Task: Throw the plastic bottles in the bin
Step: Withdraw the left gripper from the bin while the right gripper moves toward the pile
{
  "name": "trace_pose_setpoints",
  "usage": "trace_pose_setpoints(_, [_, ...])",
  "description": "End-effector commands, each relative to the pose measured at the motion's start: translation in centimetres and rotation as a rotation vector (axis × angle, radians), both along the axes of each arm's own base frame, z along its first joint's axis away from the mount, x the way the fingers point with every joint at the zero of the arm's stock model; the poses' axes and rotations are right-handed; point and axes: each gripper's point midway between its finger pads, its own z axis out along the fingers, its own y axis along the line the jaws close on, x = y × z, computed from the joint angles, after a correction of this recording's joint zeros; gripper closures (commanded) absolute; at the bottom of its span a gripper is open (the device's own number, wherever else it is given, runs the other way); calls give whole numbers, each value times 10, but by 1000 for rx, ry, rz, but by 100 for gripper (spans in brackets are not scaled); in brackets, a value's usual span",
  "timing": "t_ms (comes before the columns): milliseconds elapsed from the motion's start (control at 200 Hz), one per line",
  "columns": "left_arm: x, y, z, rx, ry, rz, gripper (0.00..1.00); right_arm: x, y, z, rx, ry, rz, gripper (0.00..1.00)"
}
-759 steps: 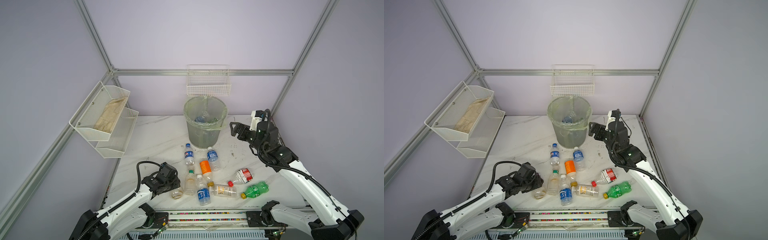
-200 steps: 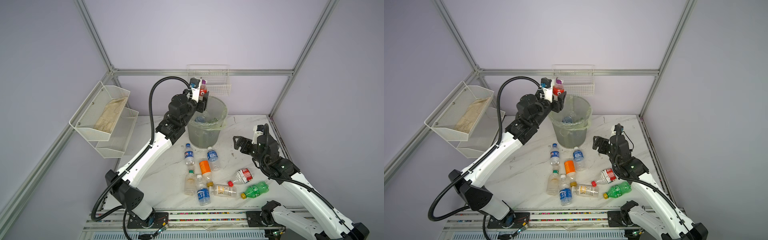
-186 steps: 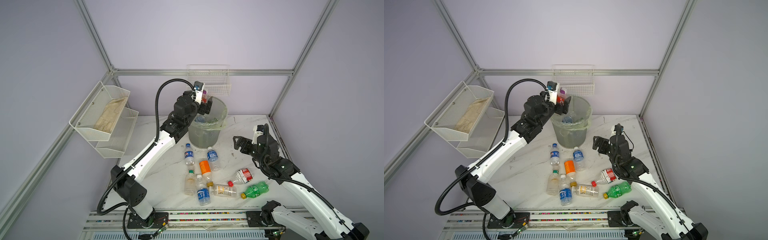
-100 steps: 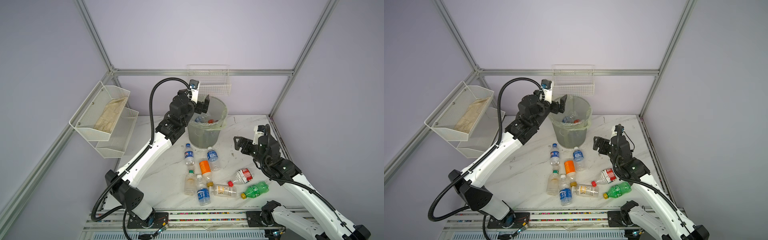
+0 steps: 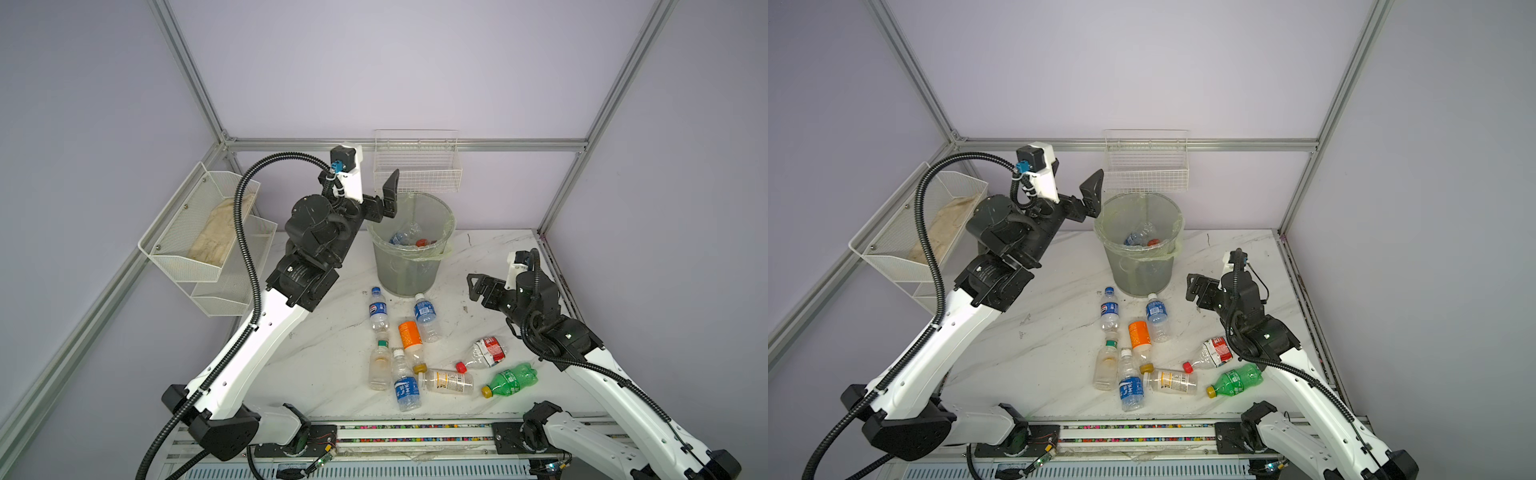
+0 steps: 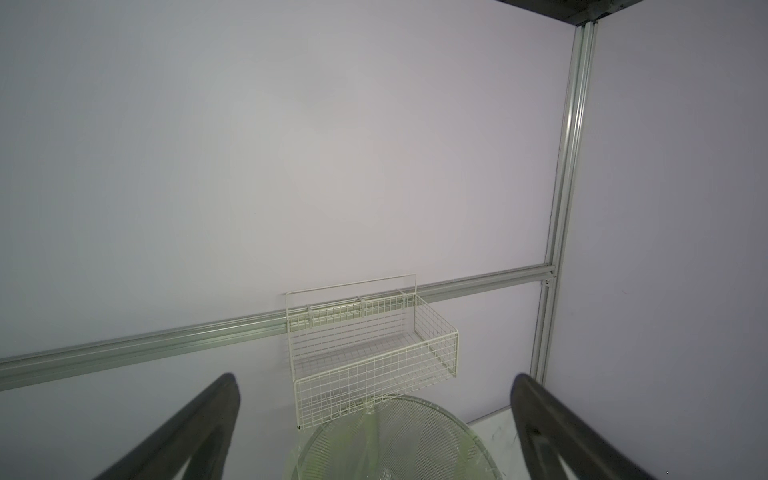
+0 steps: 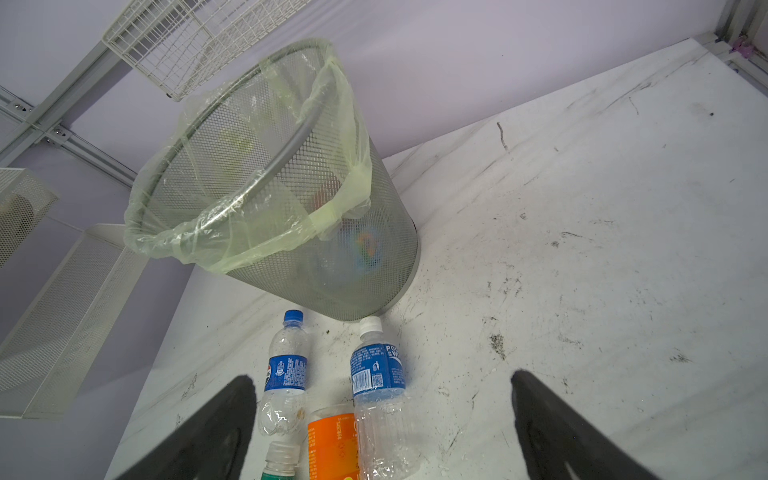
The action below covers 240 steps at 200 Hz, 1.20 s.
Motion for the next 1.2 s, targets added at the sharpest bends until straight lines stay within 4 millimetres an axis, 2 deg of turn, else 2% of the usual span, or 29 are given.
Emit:
trace_pose_setpoints(0, [-16,8,3,-44,-23,-28,0,-1,-2,-14,-13,46,-9,3])
trace_pose_setpoints(220, [-37,23,-10,-80,-2,-35,0,-1,-2,-29,-26,96,-17,3])
trace_pose_setpoints(445, [-60,44,-33,-121,30,-23,0,-1,1,-41,-30,129,-7,3])
trace_pose_setpoints(720, [-74,67,-78,-138,115,31,0,2,9,-50,-42,155,26,3])
trace_pose_setpoints(950, [-80,78,-131,-119,227,67,0,5,17,-59,-55,185,66,3])
trace_pose_setpoints(1195, [-92,91,-181,-154,343,89,0,9,29,-82,-71,253,110,3])
